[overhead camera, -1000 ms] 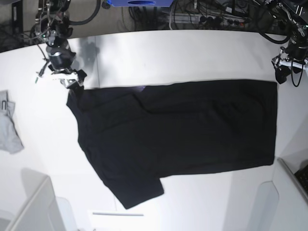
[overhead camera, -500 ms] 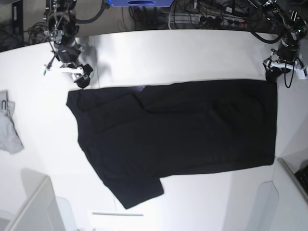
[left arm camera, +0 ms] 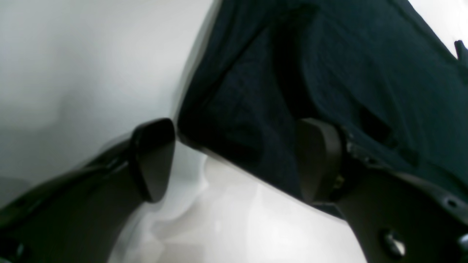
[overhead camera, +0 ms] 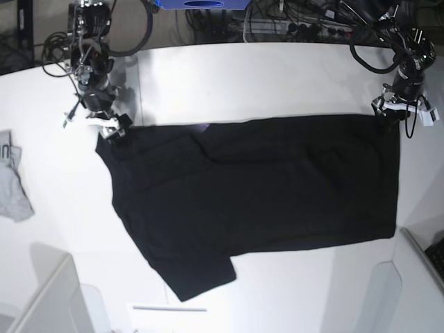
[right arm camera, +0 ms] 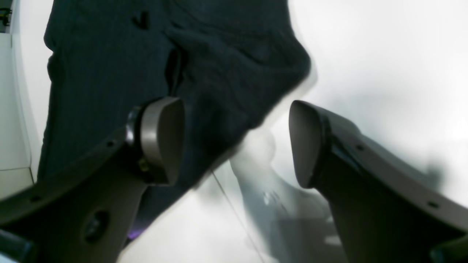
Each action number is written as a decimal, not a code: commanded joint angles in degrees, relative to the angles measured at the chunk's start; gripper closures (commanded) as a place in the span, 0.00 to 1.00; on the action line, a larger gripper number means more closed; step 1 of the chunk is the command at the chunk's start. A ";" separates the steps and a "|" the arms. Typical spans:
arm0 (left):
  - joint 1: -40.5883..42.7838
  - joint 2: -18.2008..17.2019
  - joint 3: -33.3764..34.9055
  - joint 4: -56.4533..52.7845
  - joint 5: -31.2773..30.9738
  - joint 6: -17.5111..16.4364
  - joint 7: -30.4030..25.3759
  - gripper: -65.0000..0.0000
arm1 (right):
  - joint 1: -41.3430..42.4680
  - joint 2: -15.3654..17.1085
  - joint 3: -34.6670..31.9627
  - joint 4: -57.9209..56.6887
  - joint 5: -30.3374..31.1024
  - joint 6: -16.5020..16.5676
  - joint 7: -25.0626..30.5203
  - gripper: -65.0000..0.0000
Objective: Fold the T-shirt properly
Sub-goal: 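Drag the held edge back toward the robot and release both grippers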
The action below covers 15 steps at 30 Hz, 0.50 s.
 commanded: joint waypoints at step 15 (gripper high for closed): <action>-3.16 -0.64 0.01 -1.44 5.97 0.31 0.65 0.74 | 2.70 0.42 0.50 -4.84 0.18 -0.81 -1.11 0.55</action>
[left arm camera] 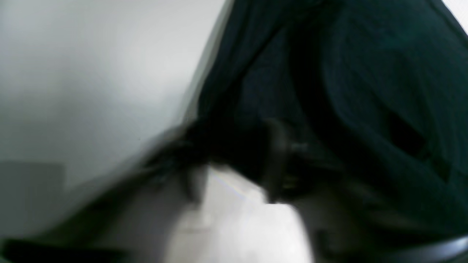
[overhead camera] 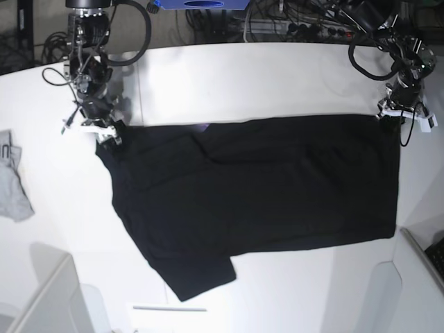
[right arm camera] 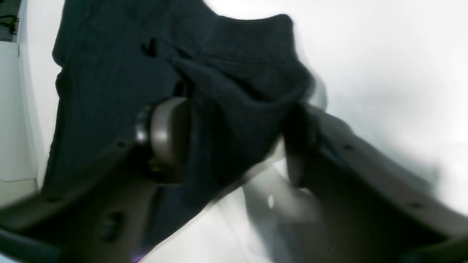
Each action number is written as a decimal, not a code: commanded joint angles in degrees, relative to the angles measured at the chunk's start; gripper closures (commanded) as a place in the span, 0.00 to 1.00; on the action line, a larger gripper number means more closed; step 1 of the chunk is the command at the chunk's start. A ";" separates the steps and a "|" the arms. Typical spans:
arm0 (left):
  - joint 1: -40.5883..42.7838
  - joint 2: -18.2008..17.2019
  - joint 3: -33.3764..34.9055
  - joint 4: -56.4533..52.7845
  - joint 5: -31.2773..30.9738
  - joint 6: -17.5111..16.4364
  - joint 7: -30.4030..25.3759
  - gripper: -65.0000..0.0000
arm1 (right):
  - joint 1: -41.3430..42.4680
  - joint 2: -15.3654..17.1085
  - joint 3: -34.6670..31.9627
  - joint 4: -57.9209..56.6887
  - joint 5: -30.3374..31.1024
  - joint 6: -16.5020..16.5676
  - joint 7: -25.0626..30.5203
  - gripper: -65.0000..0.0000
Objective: Fold the T-shirt properly
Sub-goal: 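Drag the held edge back toward the robot and release both grippers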
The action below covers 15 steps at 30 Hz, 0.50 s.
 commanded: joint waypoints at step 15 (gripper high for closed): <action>5.44 -0.88 -0.01 6.90 0.11 -0.24 1.02 1.00 | -6.12 0.26 3.49 11.44 0.03 -2.22 -2.77 1.00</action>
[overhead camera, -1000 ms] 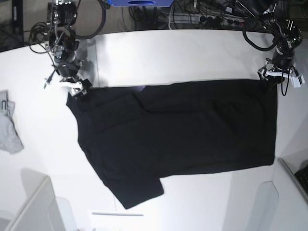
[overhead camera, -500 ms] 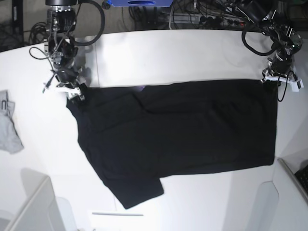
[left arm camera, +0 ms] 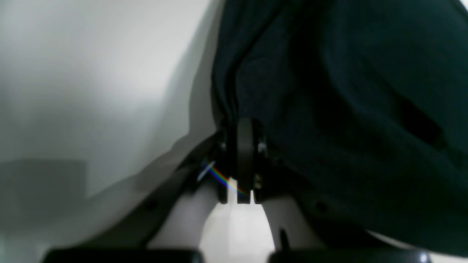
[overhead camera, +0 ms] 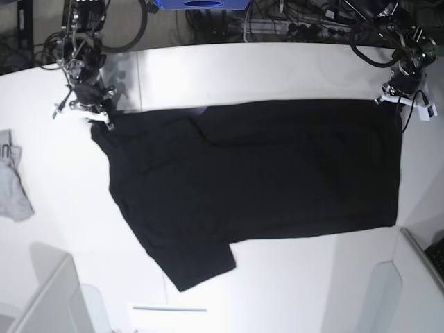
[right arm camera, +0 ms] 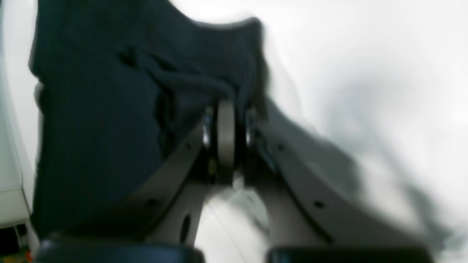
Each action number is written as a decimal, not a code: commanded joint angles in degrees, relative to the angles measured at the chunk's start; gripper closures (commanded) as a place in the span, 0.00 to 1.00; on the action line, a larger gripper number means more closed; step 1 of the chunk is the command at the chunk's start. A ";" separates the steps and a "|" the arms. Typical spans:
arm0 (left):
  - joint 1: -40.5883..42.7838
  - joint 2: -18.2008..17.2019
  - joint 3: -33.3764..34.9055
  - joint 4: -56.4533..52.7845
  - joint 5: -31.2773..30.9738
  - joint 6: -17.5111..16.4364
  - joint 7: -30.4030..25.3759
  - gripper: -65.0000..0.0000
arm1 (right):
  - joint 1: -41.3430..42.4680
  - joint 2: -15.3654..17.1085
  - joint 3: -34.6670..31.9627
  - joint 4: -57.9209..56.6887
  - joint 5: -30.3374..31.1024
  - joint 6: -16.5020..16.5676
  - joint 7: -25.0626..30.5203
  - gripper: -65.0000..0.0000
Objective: Fold the T-shirt properly
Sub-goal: 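Drag the held edge back toward the robot and release both grippers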
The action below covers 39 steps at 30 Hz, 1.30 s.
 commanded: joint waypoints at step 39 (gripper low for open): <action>12.57 -1.49 -4.74 12.74 -3.45 -2.02 10.92 1.00 | -19.43 1.30 2.54 11.70 -0.12 -2.96 -6.40 1.00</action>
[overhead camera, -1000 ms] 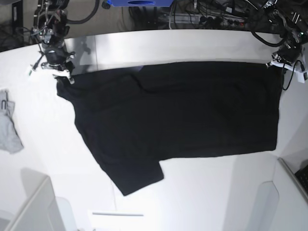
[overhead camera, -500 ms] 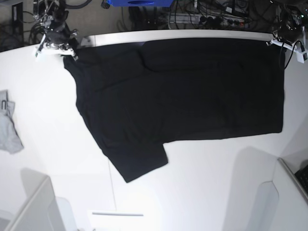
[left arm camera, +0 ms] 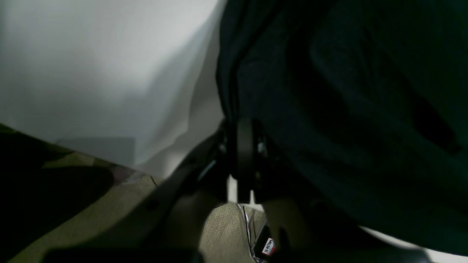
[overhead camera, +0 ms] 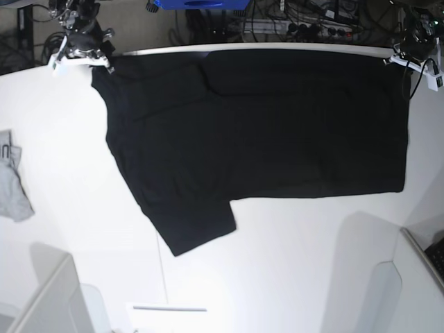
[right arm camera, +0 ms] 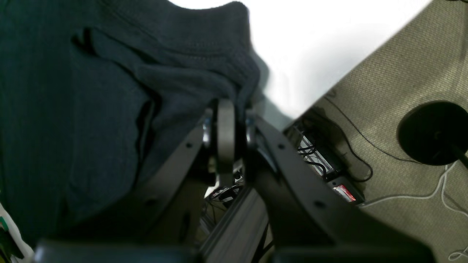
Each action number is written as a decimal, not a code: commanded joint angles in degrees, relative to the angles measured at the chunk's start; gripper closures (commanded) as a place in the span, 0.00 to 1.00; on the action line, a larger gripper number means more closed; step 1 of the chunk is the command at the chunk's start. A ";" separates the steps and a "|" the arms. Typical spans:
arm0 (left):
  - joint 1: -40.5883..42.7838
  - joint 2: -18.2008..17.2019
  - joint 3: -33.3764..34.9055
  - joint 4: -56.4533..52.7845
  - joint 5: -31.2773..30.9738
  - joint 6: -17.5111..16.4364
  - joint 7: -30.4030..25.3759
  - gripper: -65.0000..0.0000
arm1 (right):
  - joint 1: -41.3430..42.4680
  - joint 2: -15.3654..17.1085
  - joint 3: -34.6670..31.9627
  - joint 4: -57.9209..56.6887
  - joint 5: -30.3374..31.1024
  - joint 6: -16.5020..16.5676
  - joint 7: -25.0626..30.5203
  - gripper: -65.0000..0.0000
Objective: Fold the T-shirt properly
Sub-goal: 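Drag the held edge back toward the robot and release both grippers, then move the right gripper to the sleeve corner and grasp it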
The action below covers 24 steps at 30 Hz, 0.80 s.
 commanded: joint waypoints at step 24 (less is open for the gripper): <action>2.42 -1.30 -6.43 3.31 -0.57 -0.03 -6.92 0.29 | -4.28 0.14 3.68 5.29 -0.23 0.21 8.24 0.55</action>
